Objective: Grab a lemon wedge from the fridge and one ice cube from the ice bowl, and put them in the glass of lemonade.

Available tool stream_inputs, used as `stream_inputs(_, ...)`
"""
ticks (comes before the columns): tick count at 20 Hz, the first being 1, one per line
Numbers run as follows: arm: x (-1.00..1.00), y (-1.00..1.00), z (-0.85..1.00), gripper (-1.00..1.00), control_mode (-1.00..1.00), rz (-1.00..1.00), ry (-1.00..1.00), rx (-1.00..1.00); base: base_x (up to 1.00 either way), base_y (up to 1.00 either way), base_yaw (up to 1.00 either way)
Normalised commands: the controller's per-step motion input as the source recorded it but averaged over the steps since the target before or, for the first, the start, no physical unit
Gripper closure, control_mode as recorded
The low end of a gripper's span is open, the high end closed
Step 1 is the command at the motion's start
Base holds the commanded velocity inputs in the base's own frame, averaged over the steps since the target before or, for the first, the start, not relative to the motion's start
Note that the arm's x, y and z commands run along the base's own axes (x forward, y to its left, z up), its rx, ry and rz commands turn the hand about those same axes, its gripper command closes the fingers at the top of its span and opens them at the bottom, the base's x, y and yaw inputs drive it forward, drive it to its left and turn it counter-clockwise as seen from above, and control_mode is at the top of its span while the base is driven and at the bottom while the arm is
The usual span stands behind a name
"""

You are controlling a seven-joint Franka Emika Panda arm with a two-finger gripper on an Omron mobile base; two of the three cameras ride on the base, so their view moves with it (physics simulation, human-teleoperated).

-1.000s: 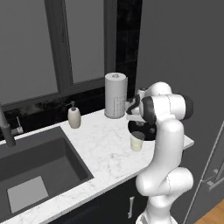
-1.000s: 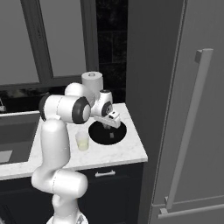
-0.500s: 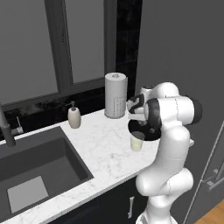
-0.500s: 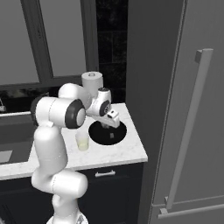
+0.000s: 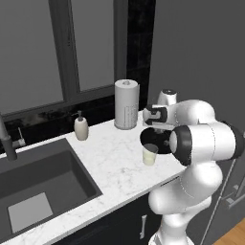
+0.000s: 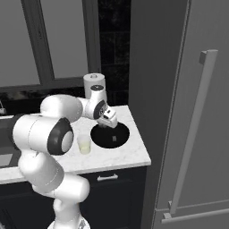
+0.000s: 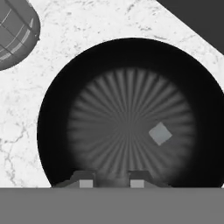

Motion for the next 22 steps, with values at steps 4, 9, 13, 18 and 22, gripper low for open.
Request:
stream_inputs(4,-0.45,0.27,0.60,1.00,-1.00,0.01,0.00,-0.03,0.00,0.00,0.00)
stream_inputs(9,-0.43,0.31,0.46,1.00,-1.00,0.03,0.00,-0.03,0.00,0.00,0.00)
stream_inputs(13,-0.61,0.29,0.24,1.00,-1.00,0.04,0.01,-0.03,0.00,0.00,0.00)
stream_inputs(18,-0.72,0.25,0.04,1.00,-1.00,0.05,0.02,-0.02,0.00,0.00,0.00)
stream_inputs(22,-0.64,0.14,0.11,1.00,-1.00,0.05,0.03,0.00,0.00,0.00,0.00)
